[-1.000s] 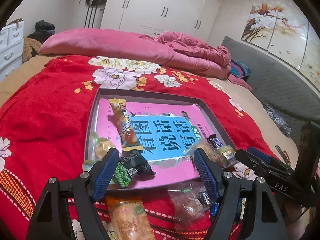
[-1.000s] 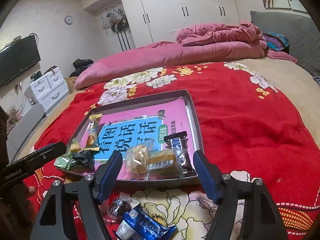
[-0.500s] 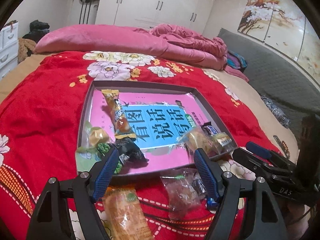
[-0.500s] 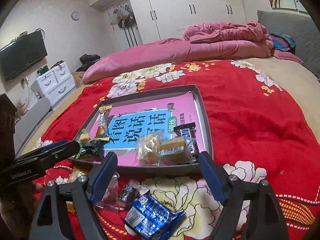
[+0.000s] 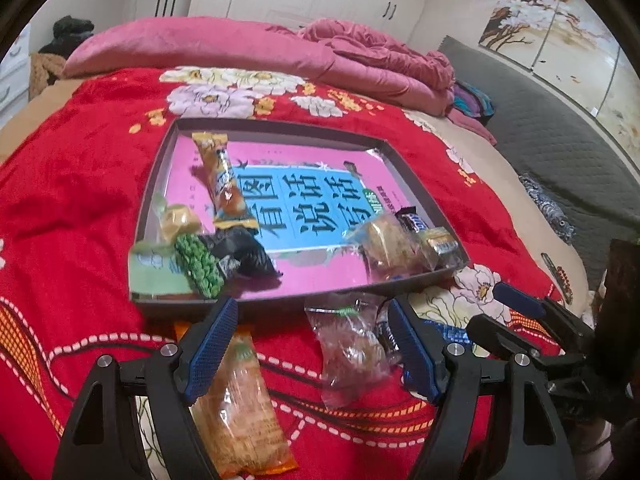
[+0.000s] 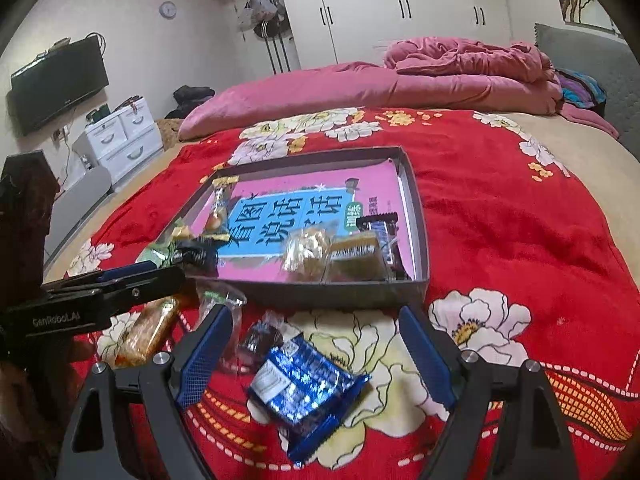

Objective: Organize snacks
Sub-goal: 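Move both open tools back toward the snacks on the bedspread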

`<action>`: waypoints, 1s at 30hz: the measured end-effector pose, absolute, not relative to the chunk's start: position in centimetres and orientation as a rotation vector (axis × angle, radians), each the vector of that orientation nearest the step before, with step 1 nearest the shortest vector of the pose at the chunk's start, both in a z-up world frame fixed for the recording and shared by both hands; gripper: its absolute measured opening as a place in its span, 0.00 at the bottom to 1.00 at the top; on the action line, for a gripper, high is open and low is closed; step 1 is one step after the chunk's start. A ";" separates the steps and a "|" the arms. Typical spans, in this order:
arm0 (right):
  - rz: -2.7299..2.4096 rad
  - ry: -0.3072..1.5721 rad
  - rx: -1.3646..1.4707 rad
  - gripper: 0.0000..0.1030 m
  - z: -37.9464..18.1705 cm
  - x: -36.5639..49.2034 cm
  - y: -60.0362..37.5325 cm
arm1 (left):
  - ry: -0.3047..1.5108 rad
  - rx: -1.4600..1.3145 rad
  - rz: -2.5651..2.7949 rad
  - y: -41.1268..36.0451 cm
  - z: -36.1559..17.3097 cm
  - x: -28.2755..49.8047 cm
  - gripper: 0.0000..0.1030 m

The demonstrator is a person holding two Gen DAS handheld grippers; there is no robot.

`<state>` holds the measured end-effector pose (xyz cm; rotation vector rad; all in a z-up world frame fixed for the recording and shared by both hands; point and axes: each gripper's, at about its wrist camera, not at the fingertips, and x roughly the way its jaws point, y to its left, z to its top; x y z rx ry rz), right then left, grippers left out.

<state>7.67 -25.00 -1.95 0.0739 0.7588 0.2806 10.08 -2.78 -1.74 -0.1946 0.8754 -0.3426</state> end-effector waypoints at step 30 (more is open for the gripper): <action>0.315 0.934 -0.133 0.90 -6.1 8.2 -22.8 | 1.001 -0.157 -0.369 -4.9 -4.3 10.4 0.76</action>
